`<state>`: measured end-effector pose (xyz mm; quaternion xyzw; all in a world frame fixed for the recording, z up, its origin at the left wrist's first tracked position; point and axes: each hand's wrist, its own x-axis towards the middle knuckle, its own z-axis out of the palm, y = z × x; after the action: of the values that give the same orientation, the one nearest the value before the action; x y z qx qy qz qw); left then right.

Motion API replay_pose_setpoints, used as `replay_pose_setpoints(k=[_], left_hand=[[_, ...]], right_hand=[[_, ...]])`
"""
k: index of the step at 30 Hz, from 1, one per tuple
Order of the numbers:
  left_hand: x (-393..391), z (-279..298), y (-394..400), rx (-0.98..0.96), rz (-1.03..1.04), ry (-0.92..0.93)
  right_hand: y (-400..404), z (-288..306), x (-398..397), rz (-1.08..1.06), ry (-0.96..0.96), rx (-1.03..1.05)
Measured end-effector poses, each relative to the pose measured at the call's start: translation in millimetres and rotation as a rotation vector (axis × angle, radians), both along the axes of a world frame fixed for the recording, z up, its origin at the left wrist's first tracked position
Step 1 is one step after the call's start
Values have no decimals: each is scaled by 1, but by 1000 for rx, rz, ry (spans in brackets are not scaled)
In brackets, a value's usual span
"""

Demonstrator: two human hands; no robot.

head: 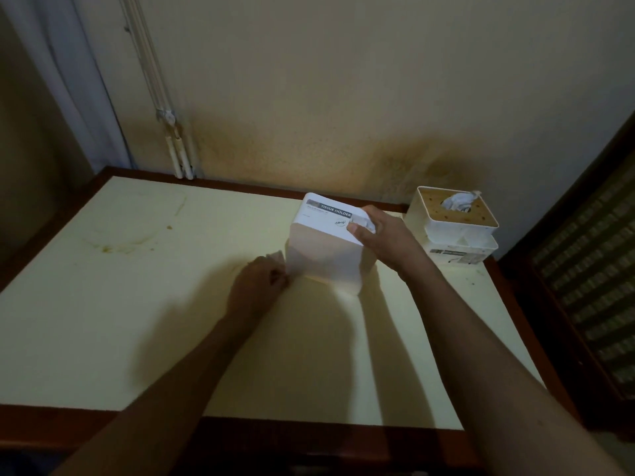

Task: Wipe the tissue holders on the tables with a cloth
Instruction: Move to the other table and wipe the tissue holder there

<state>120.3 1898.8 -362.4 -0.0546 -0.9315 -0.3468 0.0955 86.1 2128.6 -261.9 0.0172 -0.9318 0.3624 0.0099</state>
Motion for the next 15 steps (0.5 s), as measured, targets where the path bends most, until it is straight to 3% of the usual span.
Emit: replay_pose_setpoints(k=[3,8,10,15], left_hand=[[3,22,-28,-25,-1,-102],[16,76,-30,433,114,-73],[19,93,-27,575,105,-156],[39,94,-33,347,-96,-226]], right_hand=[[-2,1,4,21,20,-12],[-9,0,25,38,26,-16],[-11,-2,42,33,45,-35],[-18,-17,97,-67,121,-220]])
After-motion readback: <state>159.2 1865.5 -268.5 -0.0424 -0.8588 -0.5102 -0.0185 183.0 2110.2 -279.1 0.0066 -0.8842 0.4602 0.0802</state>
